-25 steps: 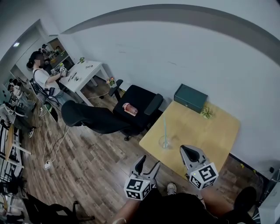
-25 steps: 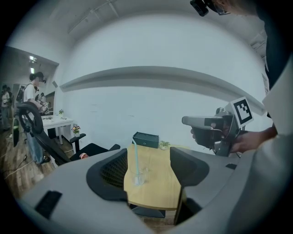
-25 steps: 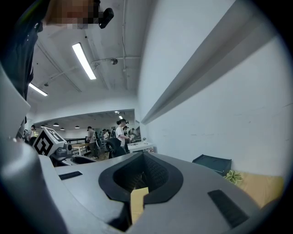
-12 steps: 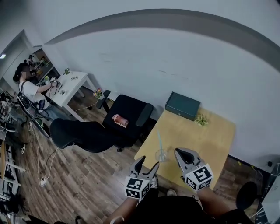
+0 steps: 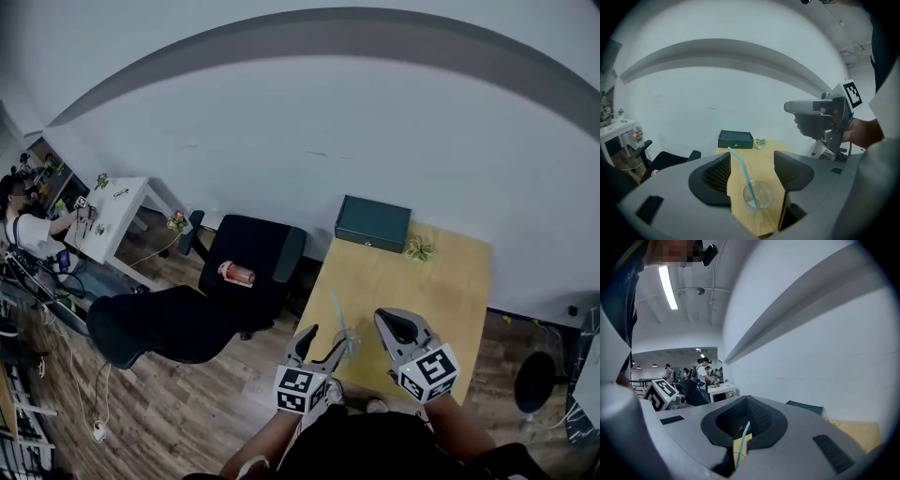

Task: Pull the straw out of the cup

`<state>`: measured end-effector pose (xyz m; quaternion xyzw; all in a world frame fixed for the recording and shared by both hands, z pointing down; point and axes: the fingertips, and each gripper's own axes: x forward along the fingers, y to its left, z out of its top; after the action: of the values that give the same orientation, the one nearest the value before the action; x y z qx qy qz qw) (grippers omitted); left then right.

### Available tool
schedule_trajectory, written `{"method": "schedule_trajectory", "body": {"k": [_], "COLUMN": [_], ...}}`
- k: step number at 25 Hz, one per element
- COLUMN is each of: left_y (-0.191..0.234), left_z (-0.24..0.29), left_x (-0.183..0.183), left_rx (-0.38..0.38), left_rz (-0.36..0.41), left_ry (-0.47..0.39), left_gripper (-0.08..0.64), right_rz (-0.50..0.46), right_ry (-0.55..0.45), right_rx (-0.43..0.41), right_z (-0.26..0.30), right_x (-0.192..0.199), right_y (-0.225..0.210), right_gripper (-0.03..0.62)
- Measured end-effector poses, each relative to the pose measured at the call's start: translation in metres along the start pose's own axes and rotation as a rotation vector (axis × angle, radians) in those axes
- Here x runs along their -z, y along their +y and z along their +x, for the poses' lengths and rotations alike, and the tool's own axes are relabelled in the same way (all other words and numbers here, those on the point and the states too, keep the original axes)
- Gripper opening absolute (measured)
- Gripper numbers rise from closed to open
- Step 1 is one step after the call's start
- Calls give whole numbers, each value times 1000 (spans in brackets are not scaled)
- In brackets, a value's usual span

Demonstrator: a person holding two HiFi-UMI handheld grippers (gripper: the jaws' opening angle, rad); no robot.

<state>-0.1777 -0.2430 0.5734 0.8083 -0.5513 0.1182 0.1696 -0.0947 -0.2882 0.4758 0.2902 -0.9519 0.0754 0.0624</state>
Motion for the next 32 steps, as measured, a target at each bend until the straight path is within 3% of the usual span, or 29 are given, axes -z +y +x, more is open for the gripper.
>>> {"method": "schedule_trajectory", "body": {"k": [6, 14, 23, 26, 32], "left_y": [2, 20, 17, 17, 15], "left_z": [31, 62, 83, 87, 90], "left_x": [15, 28, 38, 40, 47], "left_rx": [99, 159, 228, 217, 213], "left_rz": [3, -24, -29, -20, -28], "left_ry": [53, 104, 130, 125, 131], "left_gripper": [305, 299, 295, 256, 218], "right_rz": [8, 60, 31, 30, -24], "right_ry": [28, 51, 117, 139, 98], "right_rx": [82, 190, 214, 219, 207], "right_z": [0, -1, -4, -6, -6], "right_x": [11, 23, 17, 20, 16], "right_y": [-14, -22, -20, -18, -17], "right_gripper": [20, 20, 20, 20, 20]}}
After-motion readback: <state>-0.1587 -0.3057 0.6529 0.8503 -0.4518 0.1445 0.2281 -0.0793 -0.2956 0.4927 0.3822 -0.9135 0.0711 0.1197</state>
